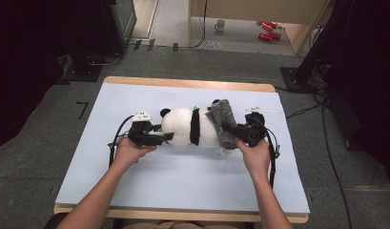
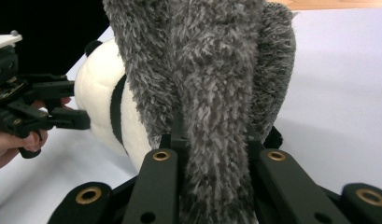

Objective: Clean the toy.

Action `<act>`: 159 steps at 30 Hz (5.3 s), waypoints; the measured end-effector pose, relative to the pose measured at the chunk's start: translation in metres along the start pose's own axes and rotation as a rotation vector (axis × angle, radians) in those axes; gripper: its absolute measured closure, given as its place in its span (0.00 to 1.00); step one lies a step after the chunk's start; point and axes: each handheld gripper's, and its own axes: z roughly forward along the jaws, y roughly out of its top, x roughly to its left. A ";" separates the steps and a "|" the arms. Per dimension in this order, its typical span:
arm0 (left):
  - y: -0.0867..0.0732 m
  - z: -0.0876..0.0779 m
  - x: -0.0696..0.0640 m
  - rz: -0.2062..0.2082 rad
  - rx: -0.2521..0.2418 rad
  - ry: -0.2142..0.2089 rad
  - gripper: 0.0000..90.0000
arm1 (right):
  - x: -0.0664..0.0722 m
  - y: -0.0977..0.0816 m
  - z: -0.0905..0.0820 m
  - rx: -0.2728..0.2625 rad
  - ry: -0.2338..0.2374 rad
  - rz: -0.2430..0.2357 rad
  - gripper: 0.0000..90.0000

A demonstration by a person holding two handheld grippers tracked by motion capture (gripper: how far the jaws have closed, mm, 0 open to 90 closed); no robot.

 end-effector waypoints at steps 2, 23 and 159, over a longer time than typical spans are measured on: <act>-0.001 0.000 0.000 0.015 -0.001 0.001 0.40 | -0.001 0.001 0.001 -0.002 0.000 -0.001 0.85; -0.015 0.009 0.007 0.021 0.002 0.004 0.34 | -0.015 0.014 0.012 -0.015 -0.018 0.011 0.84; -0.013 -0.004 -0.047 -0.138 -0.019 0.119 0.67 | 0.097 0.005 0.080 0.096 0.131 -0.147 0.84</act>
